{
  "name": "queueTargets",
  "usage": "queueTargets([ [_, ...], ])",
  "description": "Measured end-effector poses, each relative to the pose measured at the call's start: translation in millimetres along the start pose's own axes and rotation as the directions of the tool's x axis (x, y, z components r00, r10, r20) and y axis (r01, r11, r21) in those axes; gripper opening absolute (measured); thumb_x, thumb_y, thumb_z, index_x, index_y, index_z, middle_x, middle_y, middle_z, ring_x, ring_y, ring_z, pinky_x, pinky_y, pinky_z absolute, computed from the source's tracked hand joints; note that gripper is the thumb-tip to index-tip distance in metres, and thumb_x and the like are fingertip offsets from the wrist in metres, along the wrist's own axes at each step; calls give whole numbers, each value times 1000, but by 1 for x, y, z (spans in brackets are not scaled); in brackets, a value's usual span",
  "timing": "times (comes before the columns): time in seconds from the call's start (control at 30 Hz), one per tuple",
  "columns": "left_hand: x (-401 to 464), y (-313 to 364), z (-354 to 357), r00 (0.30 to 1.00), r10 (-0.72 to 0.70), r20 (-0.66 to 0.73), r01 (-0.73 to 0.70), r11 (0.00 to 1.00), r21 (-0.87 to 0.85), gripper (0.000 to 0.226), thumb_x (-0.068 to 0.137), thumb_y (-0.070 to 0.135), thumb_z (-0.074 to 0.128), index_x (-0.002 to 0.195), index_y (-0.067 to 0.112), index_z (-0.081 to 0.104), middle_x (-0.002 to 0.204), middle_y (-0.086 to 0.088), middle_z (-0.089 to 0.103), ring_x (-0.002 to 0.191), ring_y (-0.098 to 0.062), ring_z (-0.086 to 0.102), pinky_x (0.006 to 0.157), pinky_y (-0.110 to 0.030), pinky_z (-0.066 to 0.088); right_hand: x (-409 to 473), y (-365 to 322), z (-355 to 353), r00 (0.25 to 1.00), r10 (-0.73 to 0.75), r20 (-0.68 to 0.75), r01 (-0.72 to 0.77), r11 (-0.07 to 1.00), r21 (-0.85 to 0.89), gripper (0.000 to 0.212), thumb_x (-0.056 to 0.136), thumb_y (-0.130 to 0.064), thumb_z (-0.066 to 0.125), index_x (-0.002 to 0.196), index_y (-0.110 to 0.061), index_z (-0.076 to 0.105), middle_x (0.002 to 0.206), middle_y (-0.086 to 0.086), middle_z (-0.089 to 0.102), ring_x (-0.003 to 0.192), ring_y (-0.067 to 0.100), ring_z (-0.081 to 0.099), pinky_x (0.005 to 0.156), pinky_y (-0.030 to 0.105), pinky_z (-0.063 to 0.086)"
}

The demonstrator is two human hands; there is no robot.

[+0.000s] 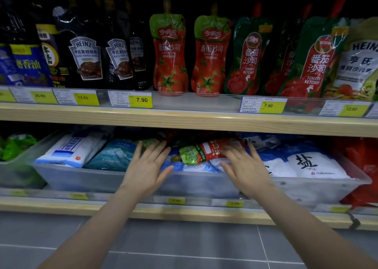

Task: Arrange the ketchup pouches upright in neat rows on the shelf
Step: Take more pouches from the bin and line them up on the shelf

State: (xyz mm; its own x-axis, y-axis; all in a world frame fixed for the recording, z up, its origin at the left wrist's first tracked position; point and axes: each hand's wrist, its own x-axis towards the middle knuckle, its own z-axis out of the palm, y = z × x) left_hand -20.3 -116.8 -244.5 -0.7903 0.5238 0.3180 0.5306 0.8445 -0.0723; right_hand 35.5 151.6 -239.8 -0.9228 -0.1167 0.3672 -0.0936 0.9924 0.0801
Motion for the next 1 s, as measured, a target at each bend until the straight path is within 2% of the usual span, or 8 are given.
queueTargets([
  [0.1, 21, 5, 10, 999, 33, 31, -31, 999, -43, 59, 95, 48, 17, 147, 20, 28, 152, -1, 32, 141, -15, 23, 115, -44, 6, 6, -10, 2, 999, 35, -5, -35, 998, 59, 31, 93, -39, 39, 111, -17, 52, 120, 1, 58, 121, 22, 47, 114, 44, 12],
  [0.2, 31, 1, 15, 990, 34, 138, -27, 998, -54, 58, 95, 45, 23, 149, 27, 16, 156, -1, 23, 142, -14, 17, 114, -40, 7, 9, -21, 2, 999, 5, -35, -1, 994, 109, 34, 94, -40, 38, 117, -18, 49, 123, 0, 55, 122, 21, 46, 113, 44, 15],
  [0.33, 23, -7, 15, 985, 110, 131, -101, 992, -71, 66, 84, 48, 14, 145, 29, 30, 153, -5, 28, 140, -19, 22, 114, -37, 9, 4, -31, 7, 999, -4, -38, 11, 983, 184, 35, 95, -41, 36, 121, -21, 48, 127, -3, 53, 125, 18, 42, 112, 38, 14],
  [0.53, 25, 1, 13, 999, 44, 22, -39, 983, -179, 66, 88, 47, 12, 127, 13, 54, 140, 2, 46, 130, -15, 36, 111, -34, 16, 0, -34, 10, 999, 8, -43, 4, 963, 271, 34, 96, -37, 39, 123, -18, 49, 129, -3, 53, 126, 17, 41, 112, 36, 14],
  [0.73, -1, 35, -8, 979, 205, 3, -196, 943, -269, 73, 90, 54, 9, 123, 12, 58, 129, 3, 52, 120, -14, 46, 115, -35, 11, -14, -34, 7, 998, 10, -61, 16, 908, 418, 42, 94, -33, 46, 133, -19, 42, 142, -4, 43, 134, 11, 33, 115, 31, 9],
  [0.87, -26, 41, -23, 963, 257, -79, -269, 902, -337, 61, 94, 49, 25, 127, 8, 56, 130, 0, 56, 118, -16, 52, 111, -32, 22, -16, -39, 0, 990, -115, -87, 142, 872, 468, 55, 91, -30, 53, 141, -25, 32, 150, -7, 31, 138, 8, 24, 116, 32, 16],
  [0.93, -35, 43, -24, 942, 308, -132, -335, 861, -383, 54, 96, 46, 32, 127, 10, 57, 130, 0, 58, 117, -14, 52, 104, -26, 28, -10, -46, -2, 979, -190, -73, 203, 872, 445, 54, 91, -28, 55, 140, -28, 33, 150, -7, 29, 139, 8, 20, 117, 32, 13],
  [1.0, -40, 43, -18, 942, 276, -189, -332, 844, -422, 46, 95, 41, 39, 123, 11, 60, 125, 1, 61, 113, -13, 54, 98, -21, 33, -2, -56, -1, 971, -233, -61, 237, 875, 423, 50, 90, -25, 56, 137, -27, 40, 150, -6, 31, 139, 11, 21, 116, 31, 9],
])
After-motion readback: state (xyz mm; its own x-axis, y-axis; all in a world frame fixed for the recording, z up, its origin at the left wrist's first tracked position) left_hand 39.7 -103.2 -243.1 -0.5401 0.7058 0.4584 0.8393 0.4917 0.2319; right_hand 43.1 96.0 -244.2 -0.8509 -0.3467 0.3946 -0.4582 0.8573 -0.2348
